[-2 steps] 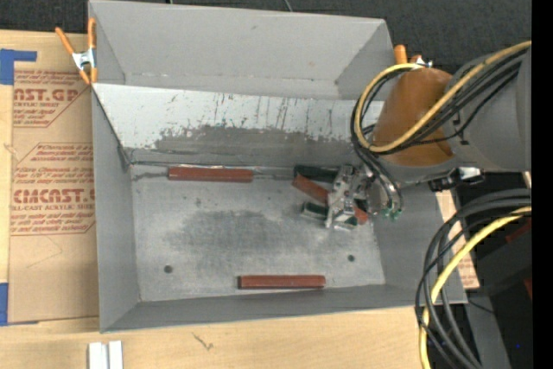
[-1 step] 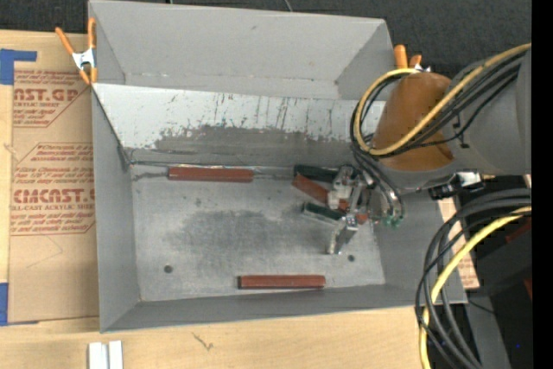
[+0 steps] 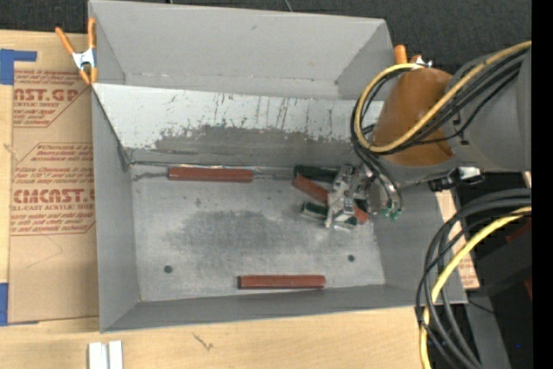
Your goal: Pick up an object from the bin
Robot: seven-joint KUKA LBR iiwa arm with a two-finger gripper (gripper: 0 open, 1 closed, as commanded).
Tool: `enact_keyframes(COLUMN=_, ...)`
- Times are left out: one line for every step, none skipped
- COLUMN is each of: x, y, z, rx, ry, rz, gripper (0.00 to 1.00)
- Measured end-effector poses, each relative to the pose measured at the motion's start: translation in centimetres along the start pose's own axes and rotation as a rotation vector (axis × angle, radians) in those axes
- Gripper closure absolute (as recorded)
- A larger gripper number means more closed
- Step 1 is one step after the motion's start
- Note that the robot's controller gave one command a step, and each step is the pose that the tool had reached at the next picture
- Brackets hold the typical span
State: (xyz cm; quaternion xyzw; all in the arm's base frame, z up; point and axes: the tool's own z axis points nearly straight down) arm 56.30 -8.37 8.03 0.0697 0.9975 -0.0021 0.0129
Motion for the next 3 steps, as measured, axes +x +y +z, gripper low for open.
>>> enact_keyframes(x=0.98, y=-0.03, z=0.33, rx=0.000, ry=0.045, rz=-0.002, gripper=0.00)
enact_keyframes(x=-0.01, y=0.03, z=0.00, rx=0.000, ry=0.000, rz=0.000, gripper=1.00)
enact_keyframes(x=0.98, y=-0.01, z=0.33, rx=0.000, ry=0.045, rz=-0.002, gripper=0.00)
